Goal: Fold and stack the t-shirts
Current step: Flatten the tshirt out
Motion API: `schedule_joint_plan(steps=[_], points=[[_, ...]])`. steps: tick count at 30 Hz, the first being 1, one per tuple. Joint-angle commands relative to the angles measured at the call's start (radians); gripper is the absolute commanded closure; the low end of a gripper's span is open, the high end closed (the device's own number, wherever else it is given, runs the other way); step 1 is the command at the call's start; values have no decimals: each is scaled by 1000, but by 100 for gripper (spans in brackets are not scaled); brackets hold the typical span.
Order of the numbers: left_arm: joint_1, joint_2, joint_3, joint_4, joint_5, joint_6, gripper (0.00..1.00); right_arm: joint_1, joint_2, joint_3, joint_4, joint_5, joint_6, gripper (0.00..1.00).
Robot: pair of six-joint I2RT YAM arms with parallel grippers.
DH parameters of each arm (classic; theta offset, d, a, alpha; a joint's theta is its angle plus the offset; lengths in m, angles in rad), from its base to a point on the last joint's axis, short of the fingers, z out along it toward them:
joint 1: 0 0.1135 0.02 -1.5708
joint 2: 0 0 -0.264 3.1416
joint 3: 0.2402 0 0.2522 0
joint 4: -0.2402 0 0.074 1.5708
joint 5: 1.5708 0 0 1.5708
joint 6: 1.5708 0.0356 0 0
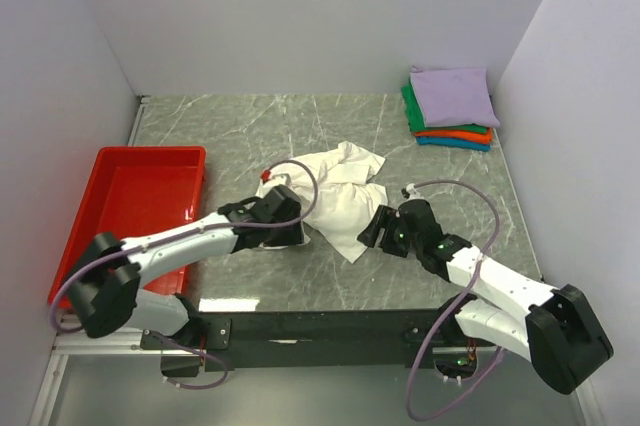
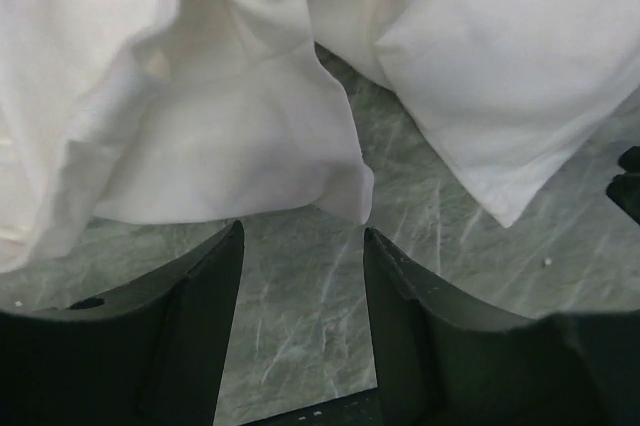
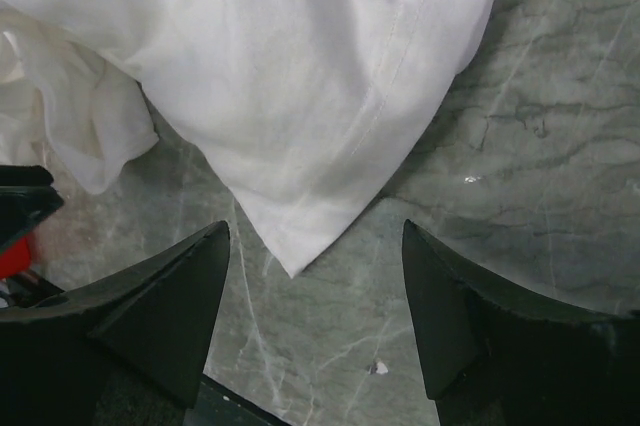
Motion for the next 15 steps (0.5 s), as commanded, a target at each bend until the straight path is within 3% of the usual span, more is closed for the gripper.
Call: schedule_joint_plan(steps=[1,8,11,15], points=[[-47,58,79,20,-103,15,43,19,27,-22,134,-3,44,24],[-76,183,128,0,-169,8,46,88,57,-42,168,52,101,29],[-78,208,133,-14,-204,-1,57,140,65,-35,152,88,121,30],[-78,224,130,-61,-244,-26,87,201,99,-13,132,158,139,31]])
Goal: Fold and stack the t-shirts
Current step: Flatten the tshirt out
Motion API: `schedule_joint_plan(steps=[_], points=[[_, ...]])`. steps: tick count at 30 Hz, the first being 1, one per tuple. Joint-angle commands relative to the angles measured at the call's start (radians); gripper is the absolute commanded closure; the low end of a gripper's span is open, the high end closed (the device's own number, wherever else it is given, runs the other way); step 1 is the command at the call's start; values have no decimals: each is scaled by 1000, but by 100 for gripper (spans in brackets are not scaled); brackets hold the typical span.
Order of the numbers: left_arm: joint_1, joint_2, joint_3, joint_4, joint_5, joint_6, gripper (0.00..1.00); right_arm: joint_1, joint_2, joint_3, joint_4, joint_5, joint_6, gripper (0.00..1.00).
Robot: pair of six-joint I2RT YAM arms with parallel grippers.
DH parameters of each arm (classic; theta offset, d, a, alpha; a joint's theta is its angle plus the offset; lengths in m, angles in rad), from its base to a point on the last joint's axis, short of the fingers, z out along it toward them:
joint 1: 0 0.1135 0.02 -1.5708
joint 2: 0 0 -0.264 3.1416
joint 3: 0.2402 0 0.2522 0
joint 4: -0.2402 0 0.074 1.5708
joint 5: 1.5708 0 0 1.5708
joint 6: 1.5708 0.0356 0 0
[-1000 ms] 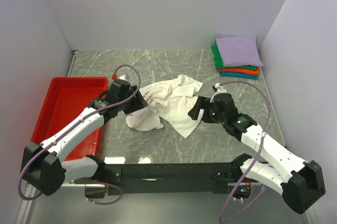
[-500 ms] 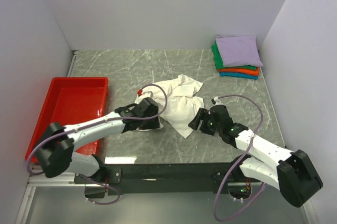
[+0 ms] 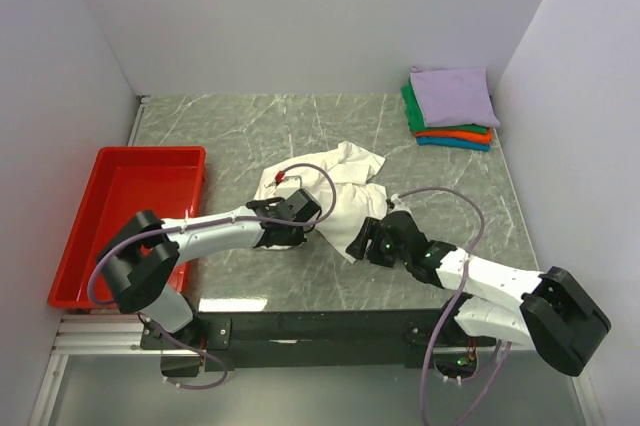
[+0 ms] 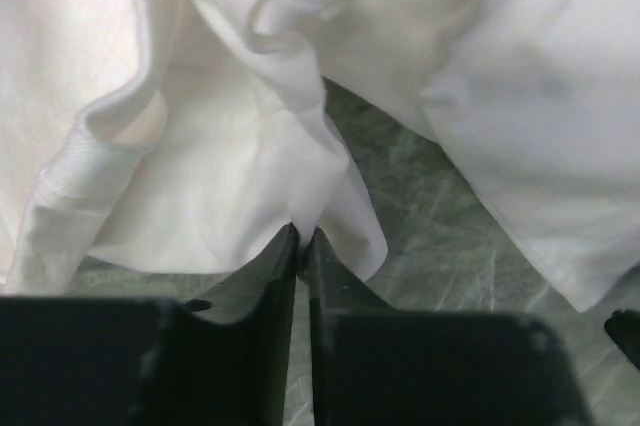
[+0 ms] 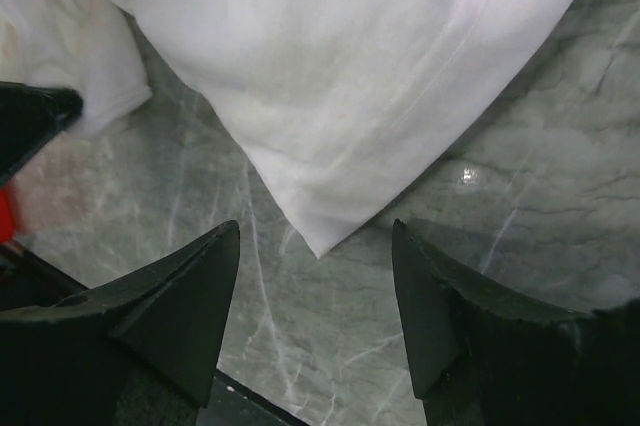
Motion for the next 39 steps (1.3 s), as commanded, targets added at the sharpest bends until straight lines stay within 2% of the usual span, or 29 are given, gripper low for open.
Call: schedule_joint_plan(steps=[1,3,8,12,15,18,19,22,26,30,31,36,39], points=[[-5,2,30,-48,-79,-29,92,53,41,35,11,100,34,31],[-4,-25,16,-57,-88,-35,99,74,63,56,2,124,40,32],[-4,-125,-13,-91,-100,-54,99,142,147,110,-36,218,51,34],[-3,-186,-33,-115,-102,-61,99,191,222,180,-70,277,50,42],[-4,-229,-38,-149,-113,-70,99,229,310,238,-156,347,51,50],[0,-280,-38,-172,-116,-71,99,243,370,277,-193,382,40,63],[0,-306,-36,-178,-116,-69,99,243,382,285,-217,382,36,75],[7,-352,-13,-220,-125,-66,99,242,382,320,-302,420,33,100],[18,-422,22,-276,-149,-60,99,207,248,338,-401,451,18,100],[38,-499,54,-330,-168,-44,99,104,-19,355,-501,417,-35,100],[47,-527,62,-353,-174,-43,99,46,-65,364,-518,393,-65,100],[53,-611,148,-401,-232,9,99,-91,-292,494,-653,374,-157,100],[55,-668,218,-399,-261,72,100,-129,-342,613,-711,391,-193,100]])
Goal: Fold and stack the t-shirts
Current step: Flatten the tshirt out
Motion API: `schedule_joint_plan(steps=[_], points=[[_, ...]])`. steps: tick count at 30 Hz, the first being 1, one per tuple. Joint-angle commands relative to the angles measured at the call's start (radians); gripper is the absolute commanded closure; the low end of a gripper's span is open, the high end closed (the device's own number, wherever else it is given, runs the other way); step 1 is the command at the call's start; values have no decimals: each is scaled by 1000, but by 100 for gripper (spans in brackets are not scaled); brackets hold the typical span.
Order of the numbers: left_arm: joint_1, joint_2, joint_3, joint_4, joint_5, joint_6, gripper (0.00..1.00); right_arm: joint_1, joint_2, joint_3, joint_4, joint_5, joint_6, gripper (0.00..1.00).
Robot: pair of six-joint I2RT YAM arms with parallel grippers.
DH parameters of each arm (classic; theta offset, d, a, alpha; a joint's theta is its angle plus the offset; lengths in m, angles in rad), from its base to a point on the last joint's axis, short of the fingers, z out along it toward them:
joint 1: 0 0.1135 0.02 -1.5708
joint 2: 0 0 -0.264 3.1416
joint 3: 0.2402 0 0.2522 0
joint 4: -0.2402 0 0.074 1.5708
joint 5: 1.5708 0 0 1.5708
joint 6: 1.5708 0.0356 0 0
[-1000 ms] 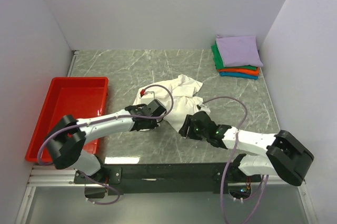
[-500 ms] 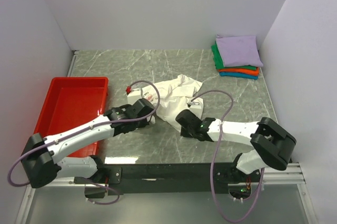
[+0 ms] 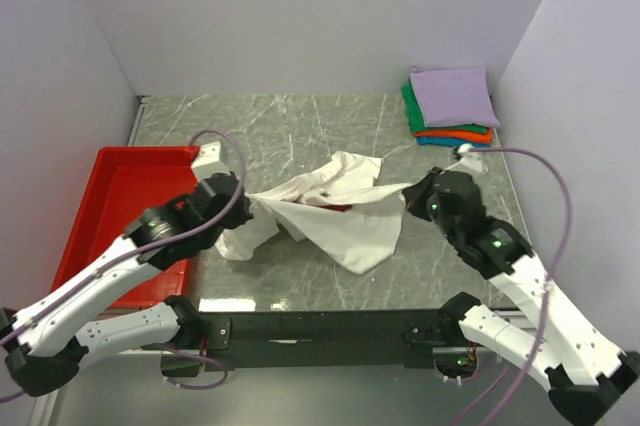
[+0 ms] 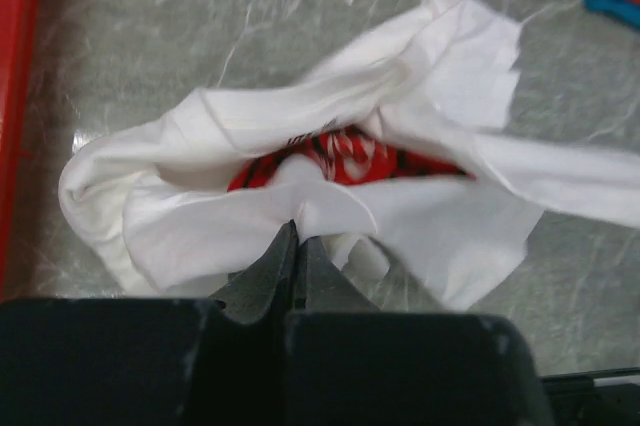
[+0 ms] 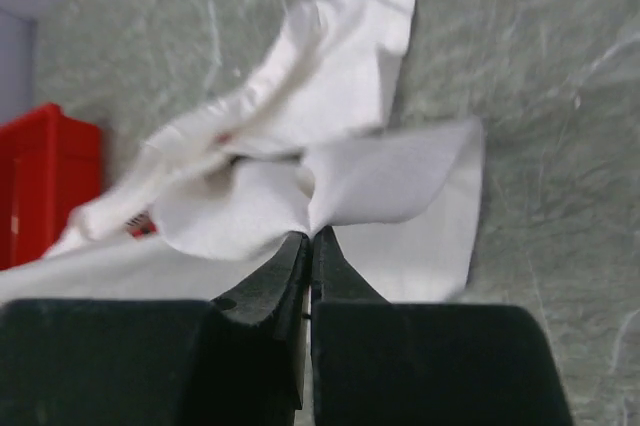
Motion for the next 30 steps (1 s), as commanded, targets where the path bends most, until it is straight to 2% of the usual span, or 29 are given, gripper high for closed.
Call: schedule_joint_plan(steps=[1,4,8,12,15,21,24,26,28,29,30], points=[[5,-79,113,-6,-86,98,100,-36,-54,148,-117,39,-81,100],[5,-136,188,26,-62,187,99,-59,-57,275,-163,64,-104,100],[5,-203,197,88,-22,255,100,-73,-37,428,-181,69,-117,100],[5,-225,201,89,1,252,100,-79,9,463,-161,58,-120,100],[5,-210,187,111,-11,261,100,-128,88,464,-128,37,-144,100],[5,-138,216,184,7,313,99,-404,270,501,-43,-143,-184,100],[6,-98,213,220,93,356,99,-505,371,539,-49,-160,-207,100],[6,-66,191,224,159,385,94,-562,449,548,-31,-180,-209,100],[8,8,165,215,191,377,87,-596,521,528,0,-238,-207,92],[9,34,158,206,188,344,85,-596,546,527,13,-276,-200,78],[15,84,148,203,184,325,80,-597,567,525,18,-295,-199,70]])
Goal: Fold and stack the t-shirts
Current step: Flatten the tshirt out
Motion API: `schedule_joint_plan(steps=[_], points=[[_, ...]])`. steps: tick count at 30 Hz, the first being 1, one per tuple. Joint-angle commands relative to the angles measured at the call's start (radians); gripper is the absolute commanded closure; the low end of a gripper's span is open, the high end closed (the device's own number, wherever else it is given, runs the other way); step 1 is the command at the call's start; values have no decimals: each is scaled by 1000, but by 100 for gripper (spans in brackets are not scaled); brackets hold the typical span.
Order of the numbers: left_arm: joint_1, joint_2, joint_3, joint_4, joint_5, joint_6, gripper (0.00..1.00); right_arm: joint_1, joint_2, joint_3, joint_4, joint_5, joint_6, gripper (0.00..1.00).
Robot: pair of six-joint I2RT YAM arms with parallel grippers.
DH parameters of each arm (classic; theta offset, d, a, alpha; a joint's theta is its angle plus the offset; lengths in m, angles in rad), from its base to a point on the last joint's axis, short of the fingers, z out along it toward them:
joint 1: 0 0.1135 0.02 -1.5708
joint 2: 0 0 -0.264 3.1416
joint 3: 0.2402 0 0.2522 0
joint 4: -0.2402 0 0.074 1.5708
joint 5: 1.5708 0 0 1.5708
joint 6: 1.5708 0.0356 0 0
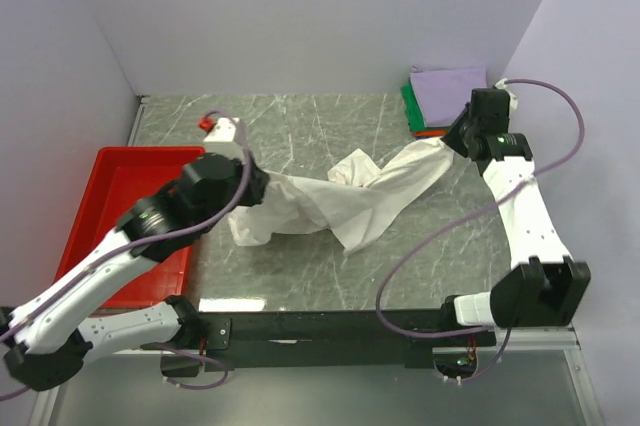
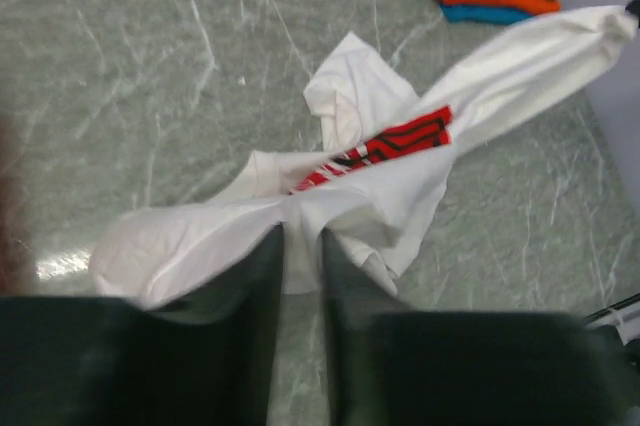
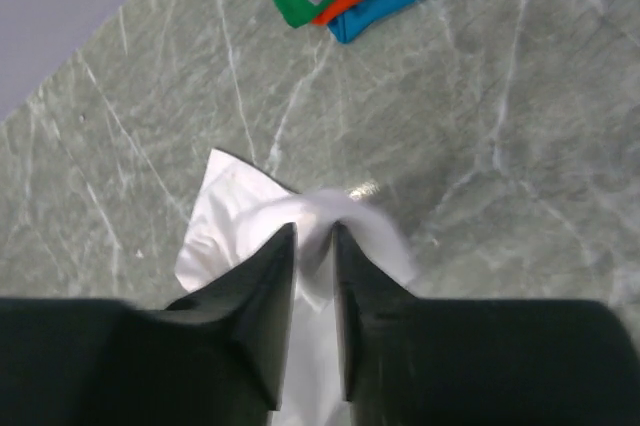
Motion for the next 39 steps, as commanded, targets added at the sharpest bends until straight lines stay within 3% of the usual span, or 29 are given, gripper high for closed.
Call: schedule_joint_plan(steps=[1,2,4,5,9,16,21,30,39], points=[[16,104,-35,32,59,-33,68,-14,81,36,81,-107,-16,62],[25,123,-43,35,76,-68,64,-15,91,29,87,-122,-11,50],[67,154,-73,69,146,-97,51,-14,83,-18,105,-162,-10,43],[85,163,-87,83,169,-122,49,-12,68,-42,130,-168,-5,39],[199,157,-187,133,275,-188,48,99,-50,-250,173,-127,-8,38],[202,94,-420,204,326,-312,56,359,-314,-698,320,-87,134,40],[191,25,-564,275,361,-386,58,500,-351,-852,401,-70,226,41],[0,81,-663,353,312,-475,52,687,-294,-857,493,-27,326,38],[-96,187,-621,413,237,-476,32,785,-84,-722,481,109,334,34]])
